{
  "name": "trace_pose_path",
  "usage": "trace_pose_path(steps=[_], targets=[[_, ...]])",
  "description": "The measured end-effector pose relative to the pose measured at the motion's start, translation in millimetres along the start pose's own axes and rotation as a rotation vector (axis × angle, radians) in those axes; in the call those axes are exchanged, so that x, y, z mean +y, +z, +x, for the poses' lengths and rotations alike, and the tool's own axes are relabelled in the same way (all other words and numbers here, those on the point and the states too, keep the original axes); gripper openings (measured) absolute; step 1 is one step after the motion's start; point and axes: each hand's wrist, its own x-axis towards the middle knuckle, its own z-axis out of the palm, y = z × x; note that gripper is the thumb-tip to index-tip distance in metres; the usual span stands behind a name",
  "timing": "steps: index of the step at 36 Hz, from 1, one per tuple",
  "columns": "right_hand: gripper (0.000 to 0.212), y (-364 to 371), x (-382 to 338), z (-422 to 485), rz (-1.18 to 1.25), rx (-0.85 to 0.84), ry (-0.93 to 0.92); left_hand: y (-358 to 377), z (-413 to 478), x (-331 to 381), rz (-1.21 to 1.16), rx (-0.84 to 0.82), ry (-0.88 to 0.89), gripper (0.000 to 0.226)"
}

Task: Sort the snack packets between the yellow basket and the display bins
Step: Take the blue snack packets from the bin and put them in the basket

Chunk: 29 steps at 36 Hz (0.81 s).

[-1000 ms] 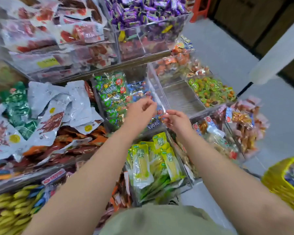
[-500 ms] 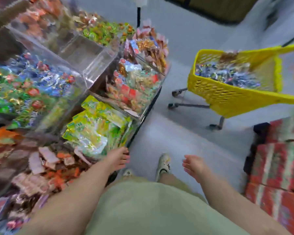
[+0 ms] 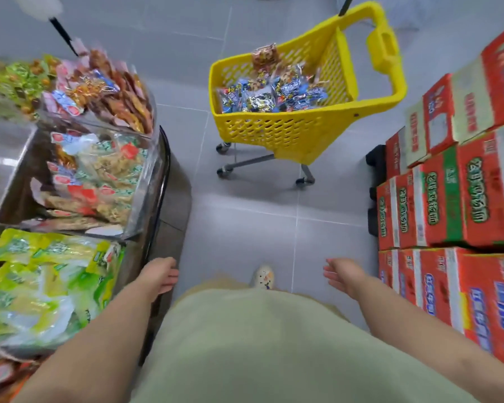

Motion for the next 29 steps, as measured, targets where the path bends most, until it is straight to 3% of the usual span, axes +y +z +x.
trace_pose_path(steps=[7, 15, 20, 29], targets=[[0.008, -22, -47, 17, 0.103, -0.035, -0.016, 43, 0, 67, 0.043, -0.031, 0.059, 0.017], [0.018, -3, -58, 48, 0.185, -0.06, 0.175, 43, 32, 133, 0.087, -0.038, -0.02, 0.014], [0.03, 9, -126, 67, 0.298, 0.001, 0.116, 27, 65, 202, 0.151, -0.056, -0.013, 0.012], [0.028, 34, -266, 83, 0.408, 0.045, -0.004, 20, 117, 353, 0.335, -0.045, 0.11, 0.017]])
